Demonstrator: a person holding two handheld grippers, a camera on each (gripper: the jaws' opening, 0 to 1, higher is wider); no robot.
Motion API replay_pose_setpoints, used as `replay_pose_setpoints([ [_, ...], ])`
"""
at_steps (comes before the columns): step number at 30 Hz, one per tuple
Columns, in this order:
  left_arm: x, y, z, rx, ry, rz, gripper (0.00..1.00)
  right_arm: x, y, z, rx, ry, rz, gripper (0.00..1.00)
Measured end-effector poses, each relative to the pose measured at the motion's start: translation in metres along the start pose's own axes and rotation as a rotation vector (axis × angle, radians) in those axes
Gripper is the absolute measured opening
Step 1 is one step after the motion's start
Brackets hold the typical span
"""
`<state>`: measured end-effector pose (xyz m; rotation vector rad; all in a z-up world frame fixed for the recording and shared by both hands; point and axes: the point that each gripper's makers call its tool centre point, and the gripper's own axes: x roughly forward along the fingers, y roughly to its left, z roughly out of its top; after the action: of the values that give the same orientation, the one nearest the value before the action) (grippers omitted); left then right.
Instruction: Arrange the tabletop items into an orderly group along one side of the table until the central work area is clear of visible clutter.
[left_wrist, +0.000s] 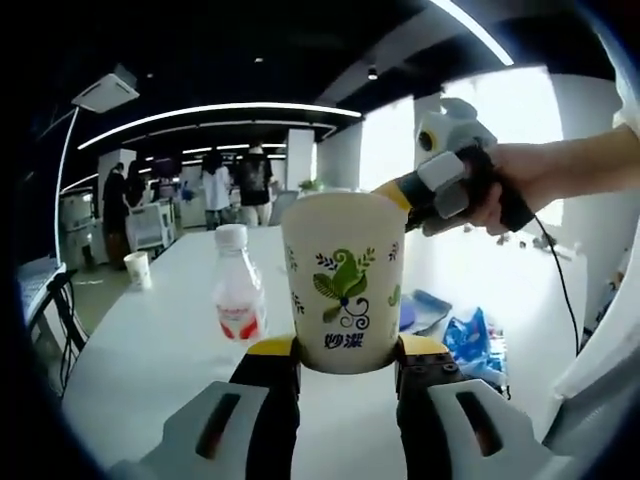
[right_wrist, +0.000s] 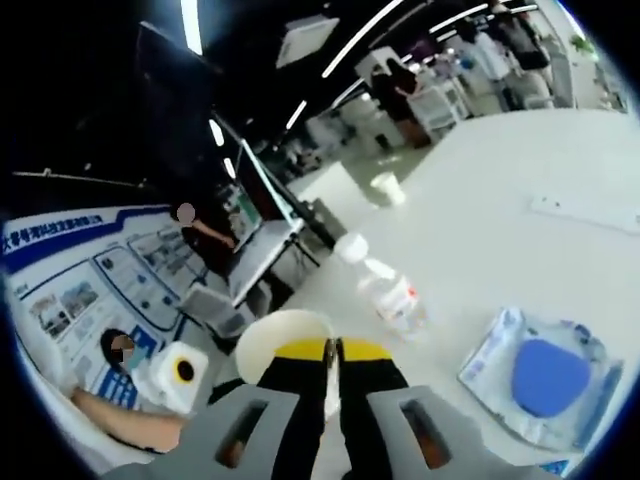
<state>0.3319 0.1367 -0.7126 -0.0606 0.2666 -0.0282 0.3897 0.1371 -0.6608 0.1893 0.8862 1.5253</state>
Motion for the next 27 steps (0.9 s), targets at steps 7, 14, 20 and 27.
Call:
replay_pose_setpoints([
  [7, -0.004, 0.005, -0.001, -0.004, 0.002, 0.022, 0.33, 0.004, 0.006, -0.002, -0.03, 0.027, 0.019, 0.0],
  [14, -0.009, 0.009, -0.004, 0.009, 0.009, 0.024, 0.32, 0.009, 0.016, -0.013, -0.096, 0.107, 0.041, 0.05],
  [20, -0.009, 0.009, -0.003, 0.013, 0.004, 0.024, 0.33, 0.008, 0.011, -0.01, -0.085, 0.111, 0.017, 0.0],
  [27, -0.006, 0.009, -0.008, 0.018, 0.033, 0.026, 0.33, 0.009, 0.012, -0.012, -0.108, 0.131, 0.013, 0.0],
])
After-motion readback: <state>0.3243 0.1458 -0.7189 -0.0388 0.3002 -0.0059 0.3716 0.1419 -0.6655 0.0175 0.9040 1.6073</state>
